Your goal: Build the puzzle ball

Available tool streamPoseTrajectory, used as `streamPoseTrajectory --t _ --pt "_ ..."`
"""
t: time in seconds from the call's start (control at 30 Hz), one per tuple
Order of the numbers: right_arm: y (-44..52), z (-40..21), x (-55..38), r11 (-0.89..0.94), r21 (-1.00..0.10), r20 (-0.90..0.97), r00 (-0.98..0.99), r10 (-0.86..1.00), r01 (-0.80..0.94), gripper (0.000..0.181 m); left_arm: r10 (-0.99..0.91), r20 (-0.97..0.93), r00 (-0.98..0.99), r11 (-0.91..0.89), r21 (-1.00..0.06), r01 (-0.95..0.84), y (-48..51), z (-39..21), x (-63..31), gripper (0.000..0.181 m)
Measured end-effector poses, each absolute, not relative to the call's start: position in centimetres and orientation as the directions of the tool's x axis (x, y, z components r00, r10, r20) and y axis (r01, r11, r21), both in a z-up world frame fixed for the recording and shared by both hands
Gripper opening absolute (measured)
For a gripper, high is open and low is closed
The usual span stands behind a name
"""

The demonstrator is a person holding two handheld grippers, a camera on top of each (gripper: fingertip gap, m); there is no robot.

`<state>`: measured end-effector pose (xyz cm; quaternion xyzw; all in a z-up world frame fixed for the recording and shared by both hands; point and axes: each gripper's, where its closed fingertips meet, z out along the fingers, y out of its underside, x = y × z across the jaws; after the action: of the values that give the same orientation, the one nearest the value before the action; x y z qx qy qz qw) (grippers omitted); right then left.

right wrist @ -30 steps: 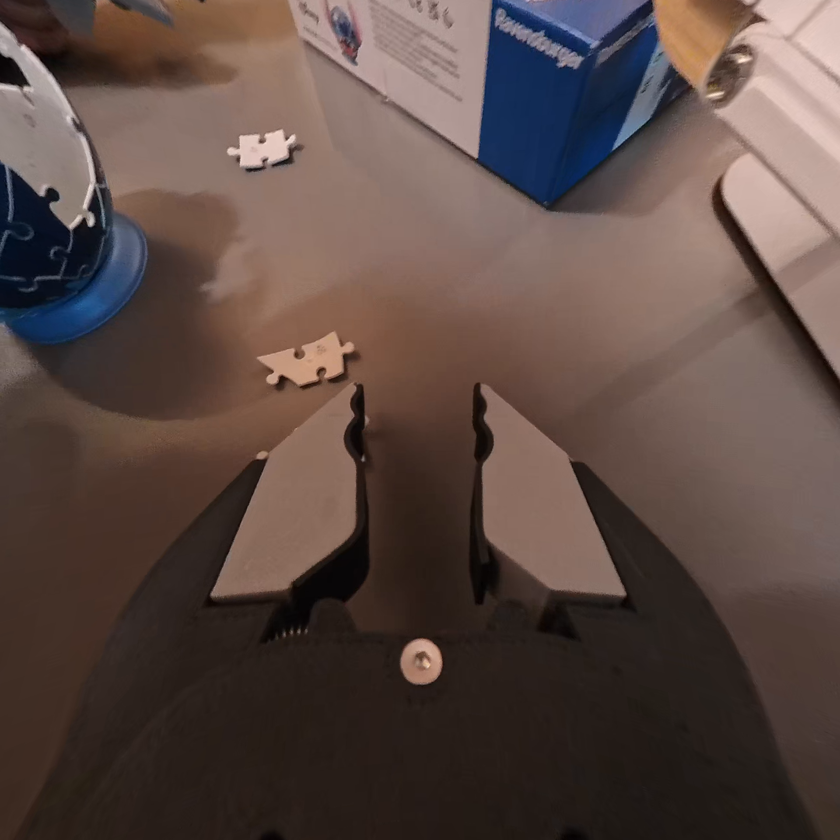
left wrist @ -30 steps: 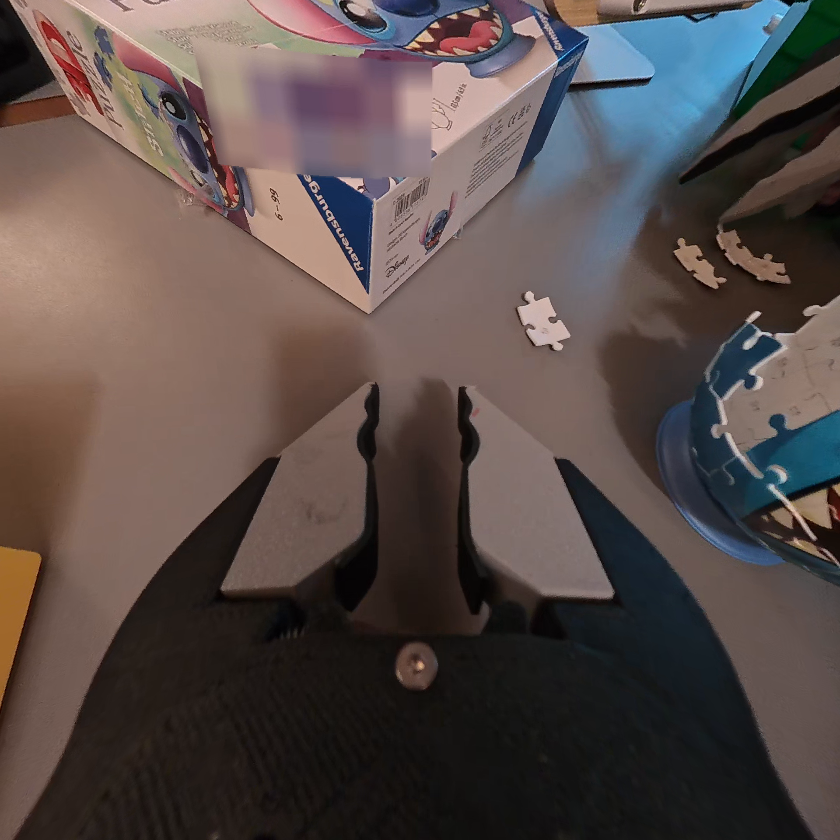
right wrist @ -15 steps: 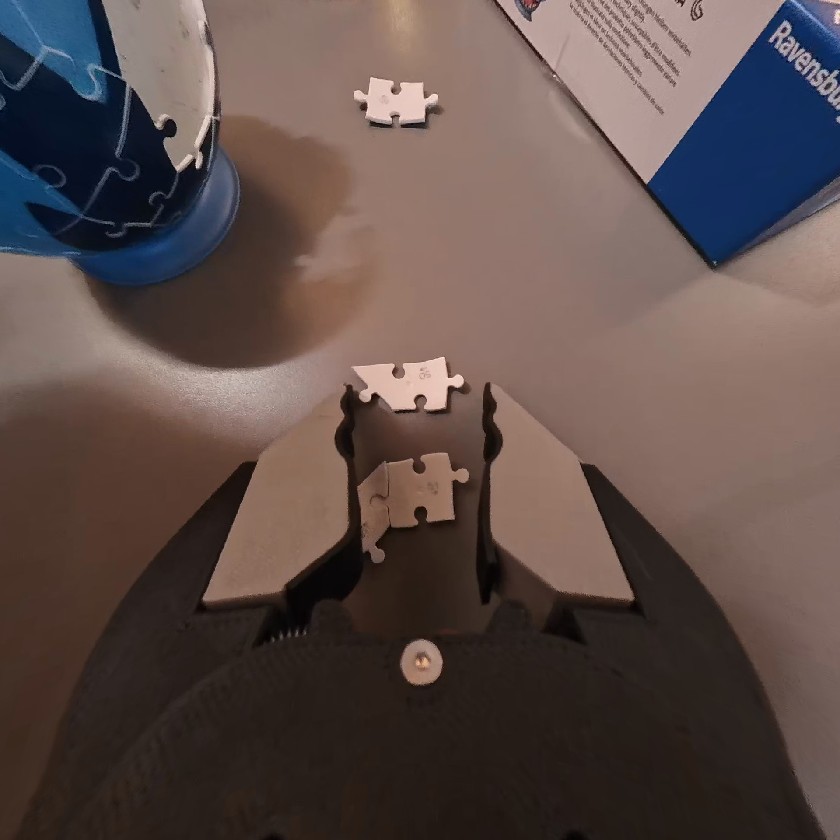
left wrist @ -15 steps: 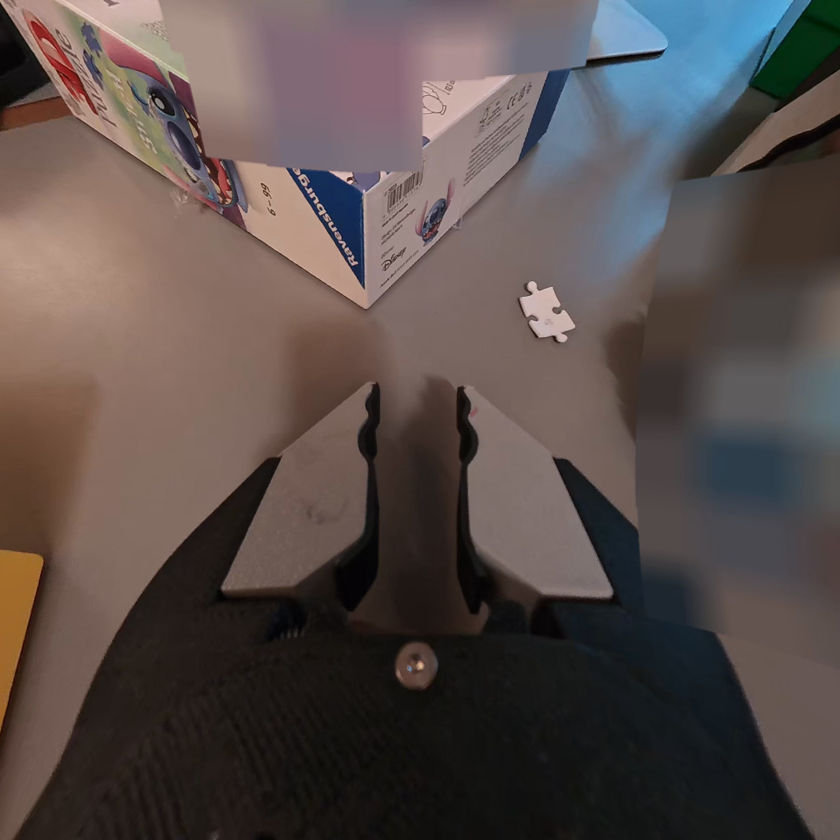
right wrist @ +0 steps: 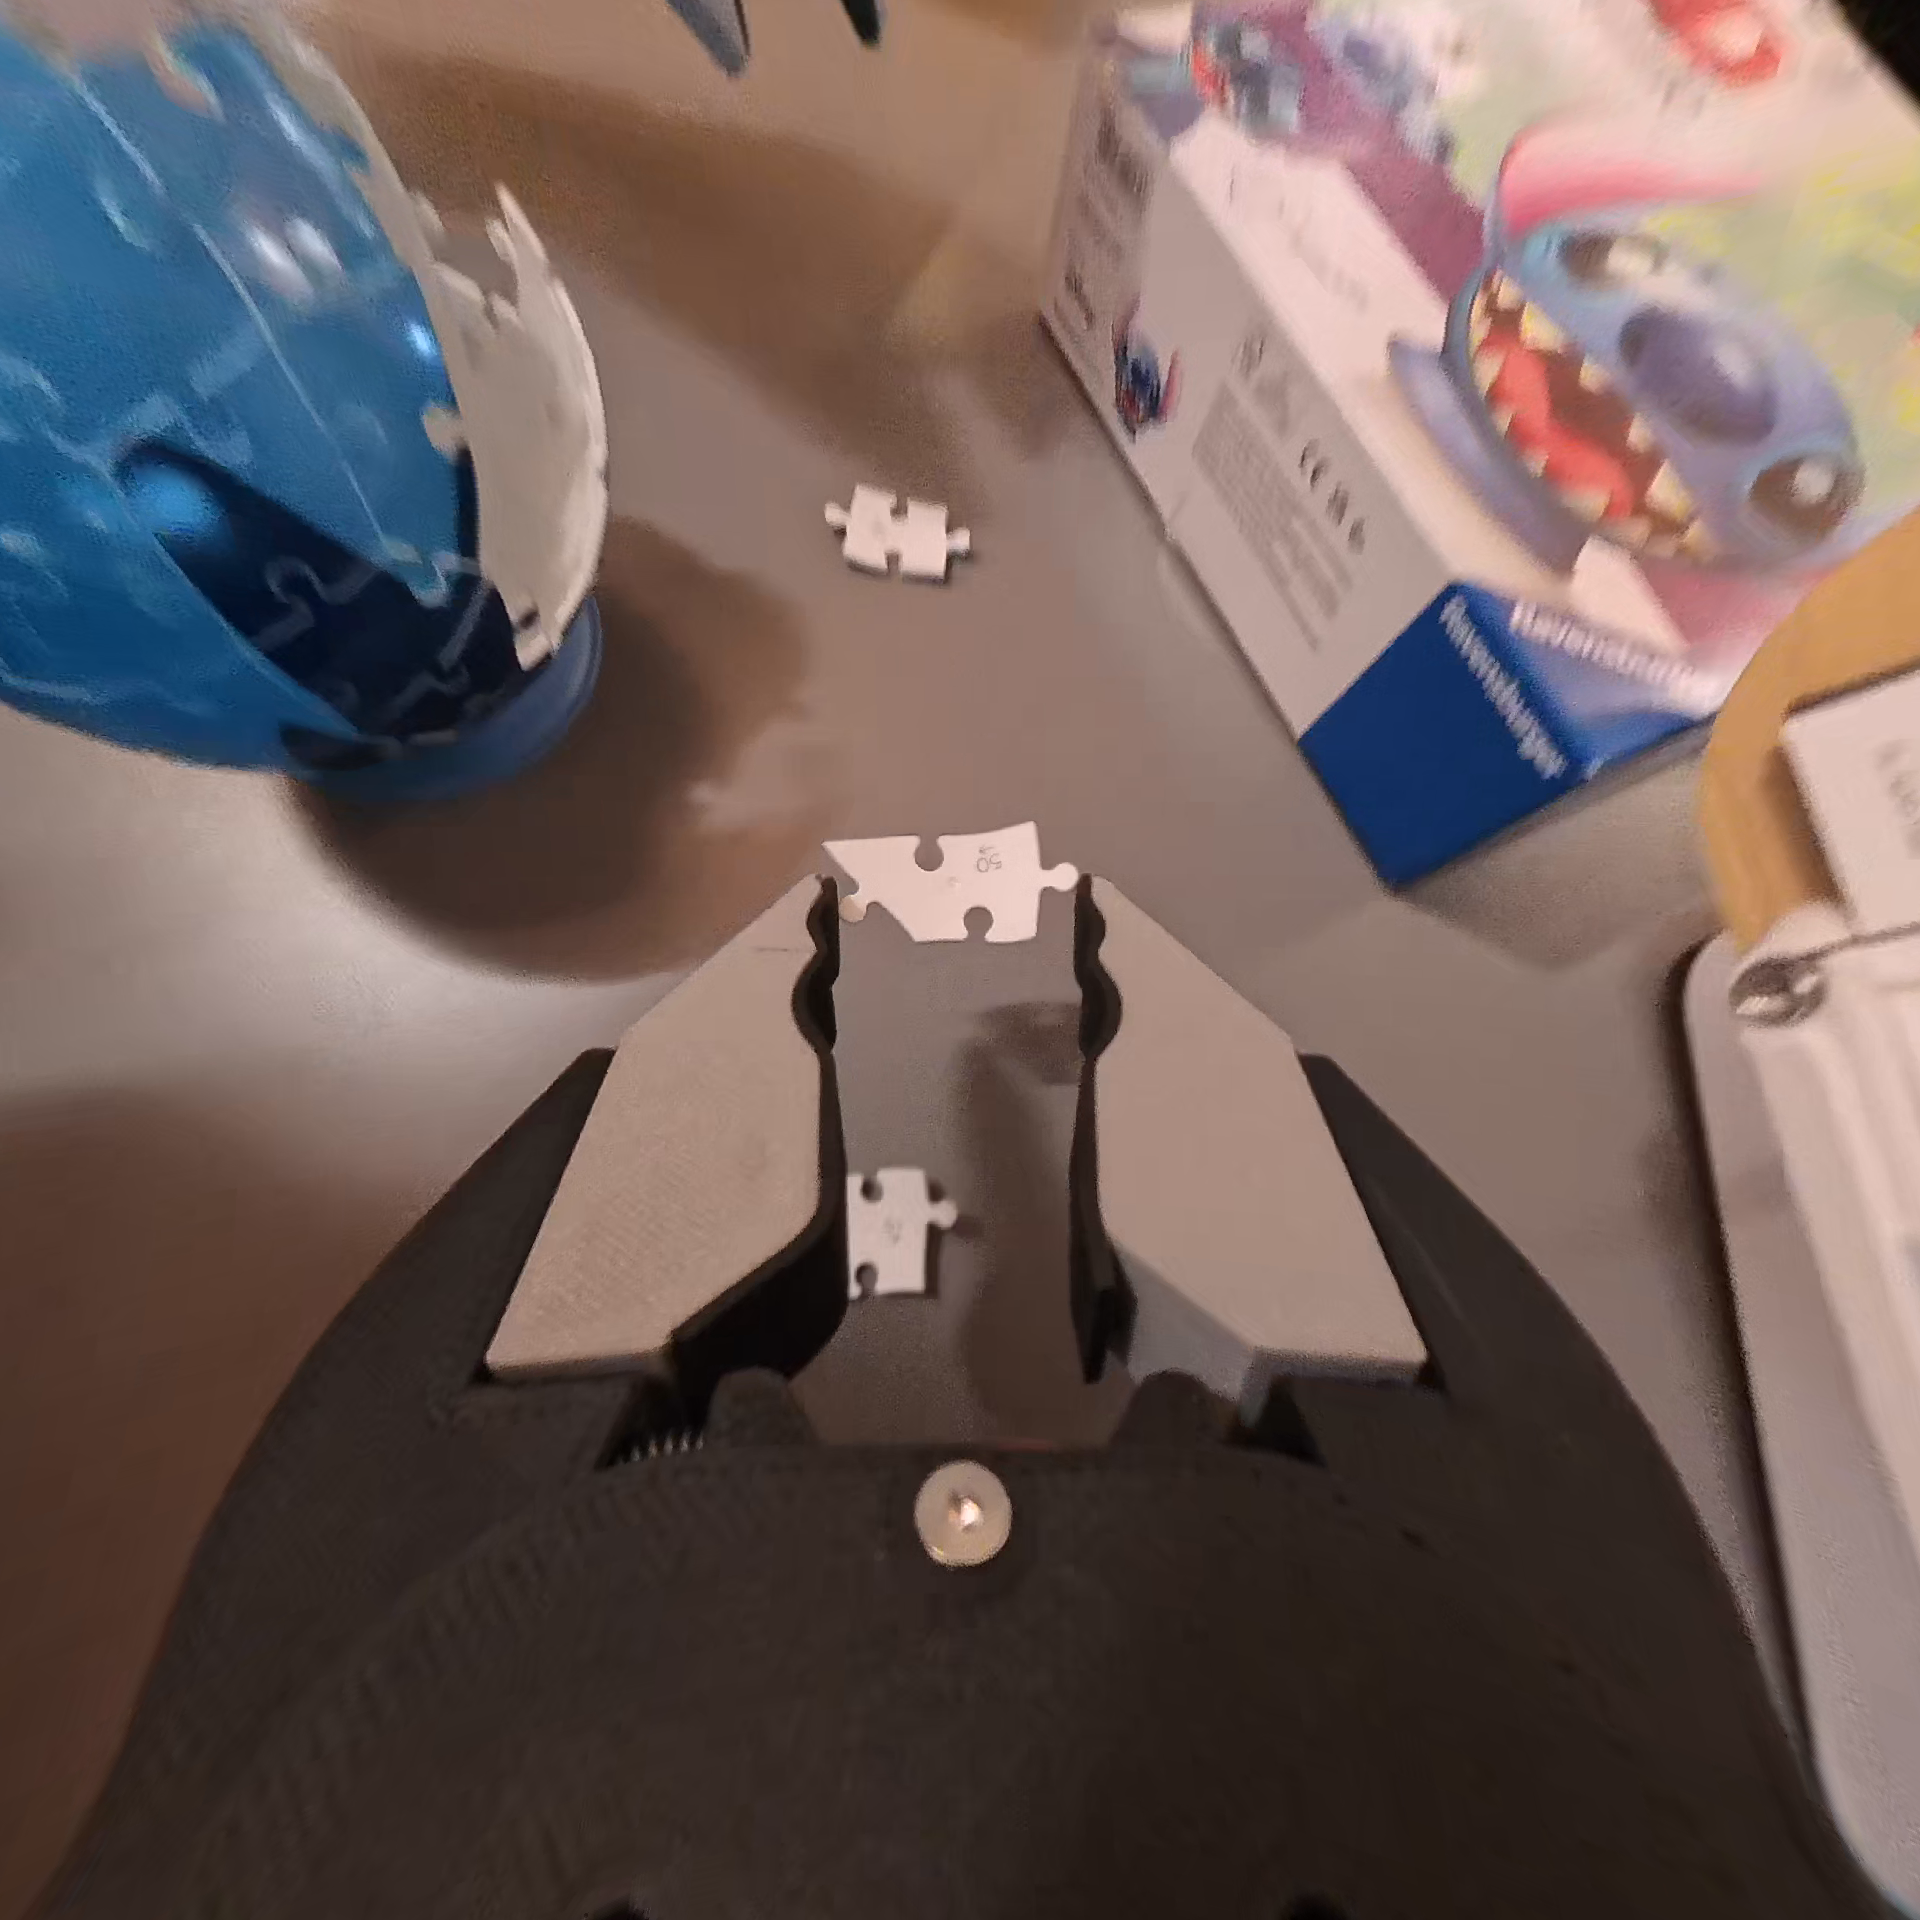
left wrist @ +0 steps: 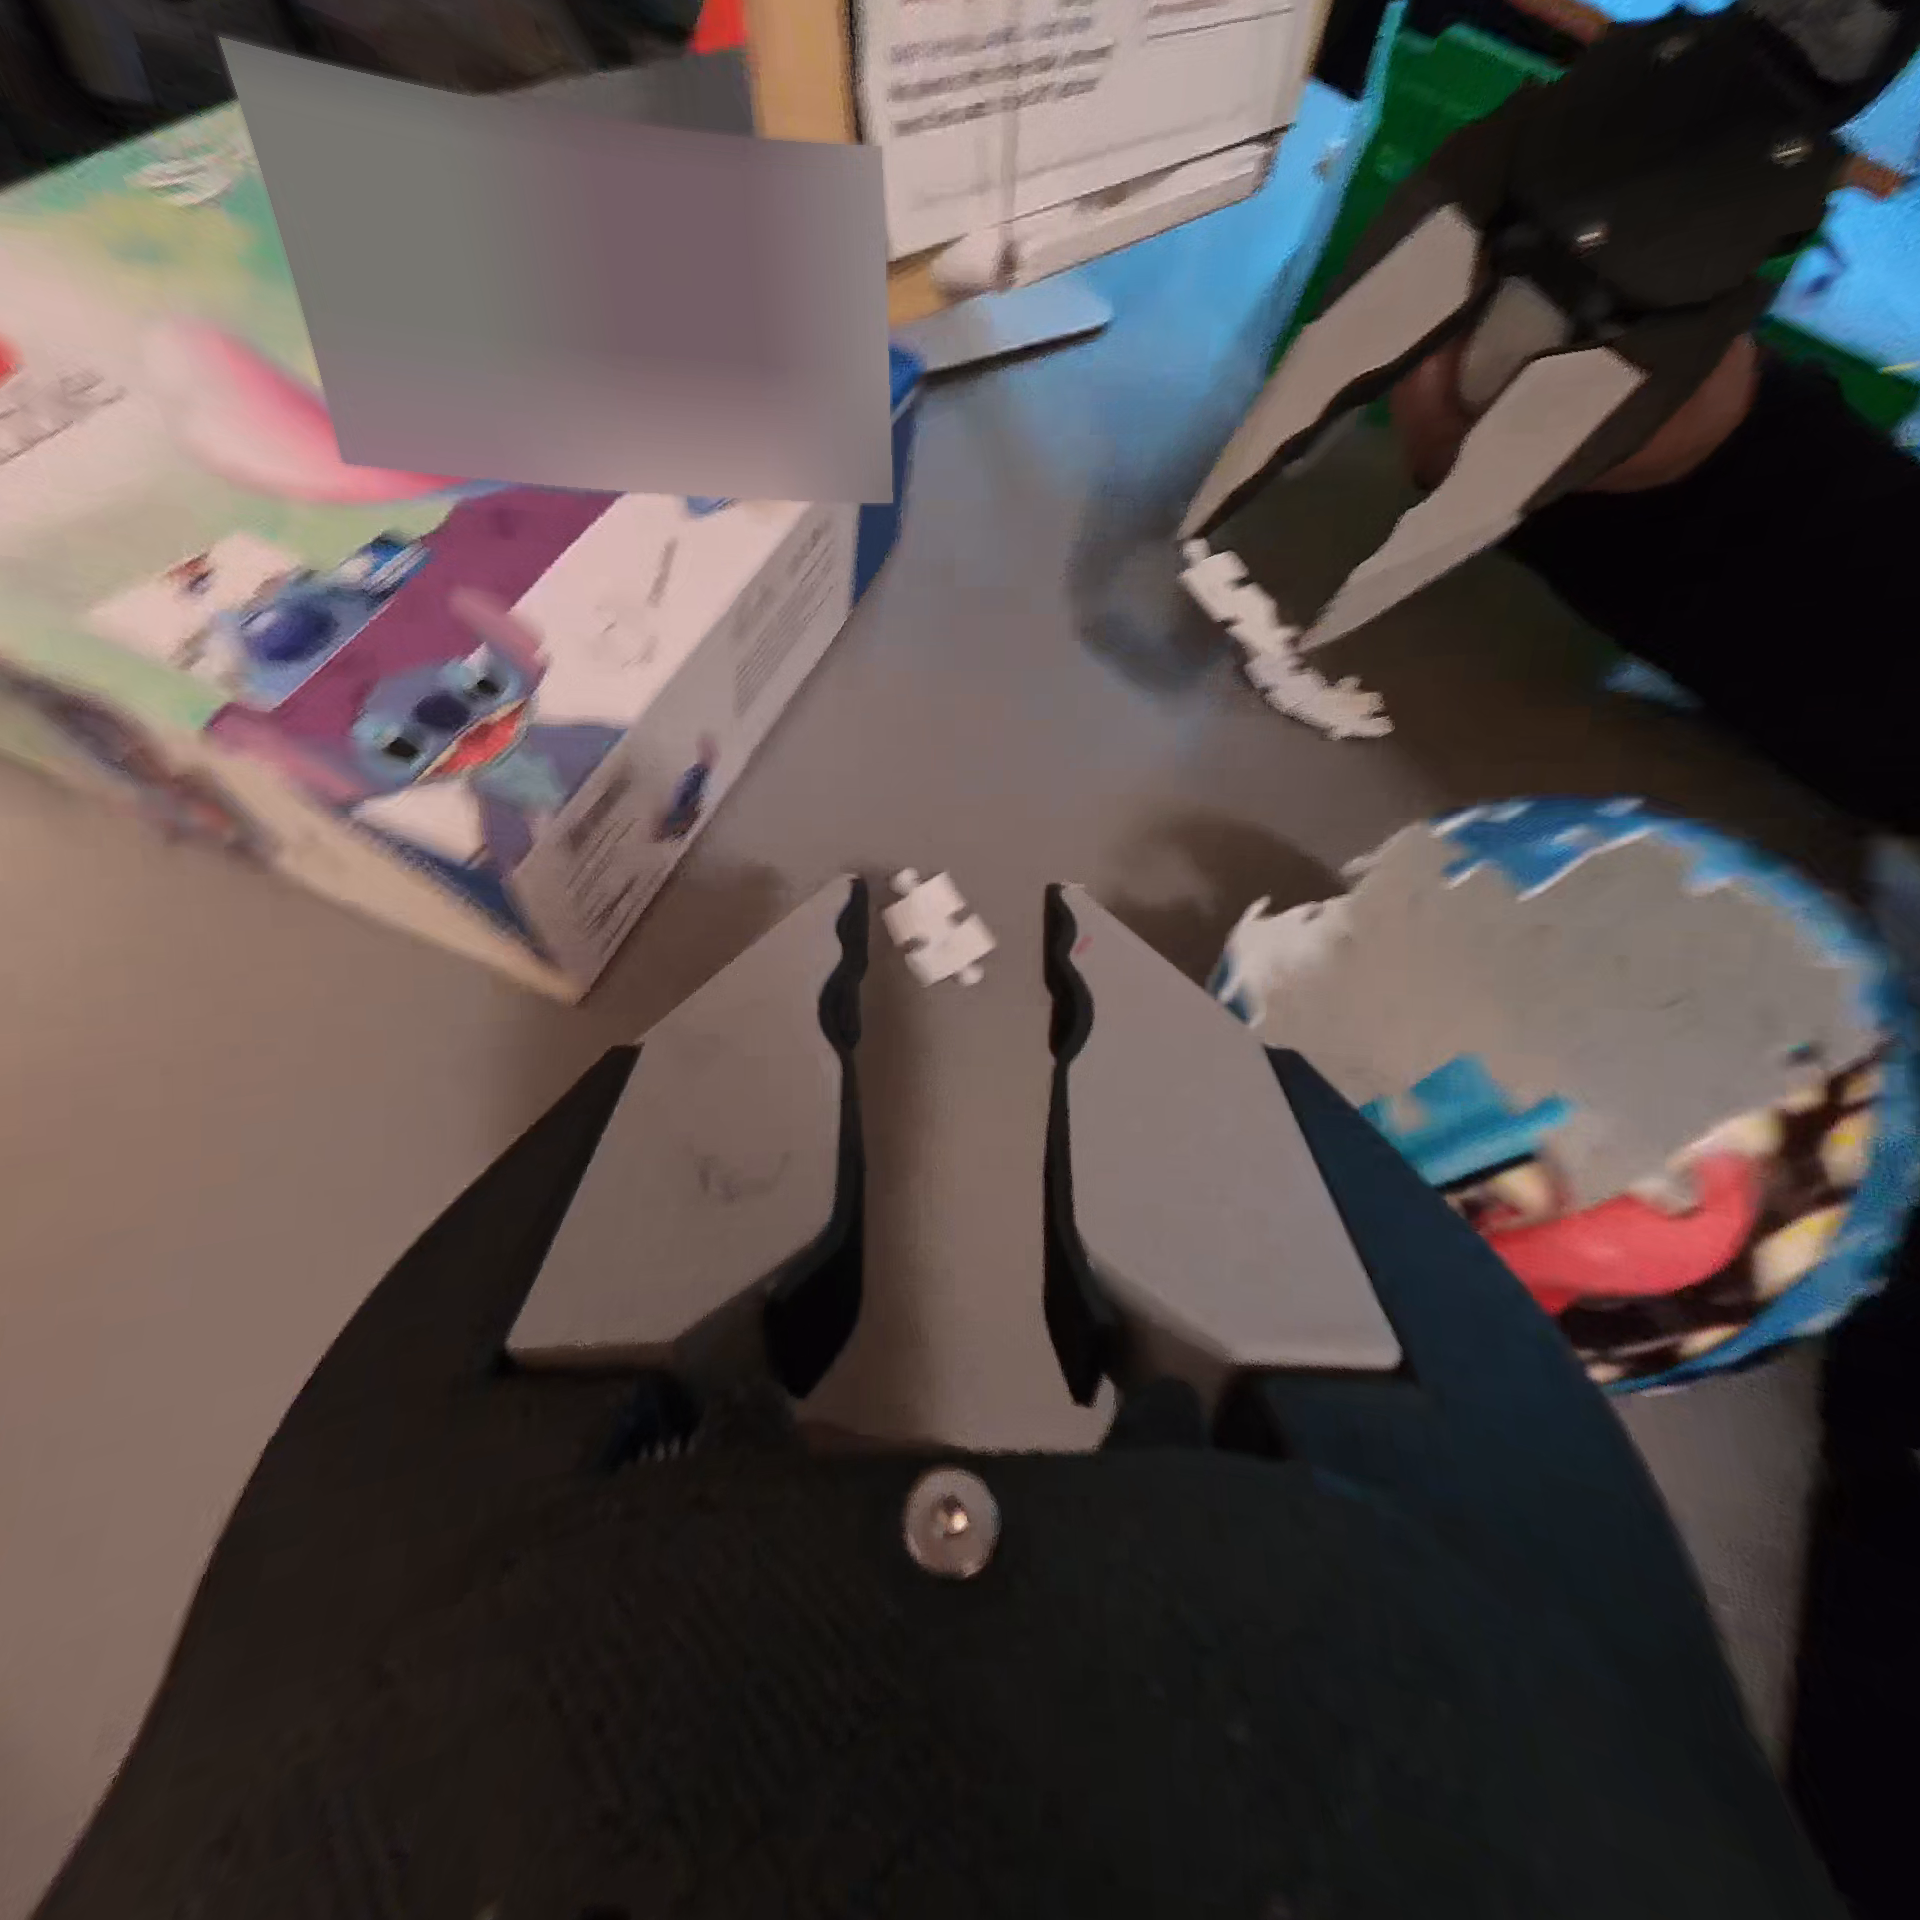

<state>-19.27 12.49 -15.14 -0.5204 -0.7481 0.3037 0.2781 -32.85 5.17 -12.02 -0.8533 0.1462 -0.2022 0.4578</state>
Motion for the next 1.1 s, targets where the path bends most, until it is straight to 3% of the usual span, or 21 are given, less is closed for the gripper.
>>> streamPoseTrajectory --t 0.13,0.33,0.53,1.1 --pt "11.7 -13.4 -21.8 0.336 -0.741 0.133 -0.363 0.922 0.582 0.043 -0.521 0.350 0.778 -0.607 -0.793 -0.050 7.5 -9.8 -28.8 0.032" --pt "10.5 -13.4 -24.1 0.414 -0.726 0.187 -0.422 0.887 0.550 0.043 -0.521 0.497 0.694 -0.736 -0.674 -0.070 9.5 -11.6 -25.9 0.032" --pt "10.4 -13.5 -24.4 0.446 -0.712 0.206 -0.446 0.871 0.543 0.043 -0.512 0.579 0.635 -0.771 -0.636 -0.042 10.0 -12.1 -24.6 0.034" --pt "9.3 -13.1 -24.3 0.485 -0.701 0.245 -0.463 0.852 0.523 0.043 -0.512 0.600 0.614 -0.791 -0.608 -0.066 10.4 -13.9 -23.5 0.031"
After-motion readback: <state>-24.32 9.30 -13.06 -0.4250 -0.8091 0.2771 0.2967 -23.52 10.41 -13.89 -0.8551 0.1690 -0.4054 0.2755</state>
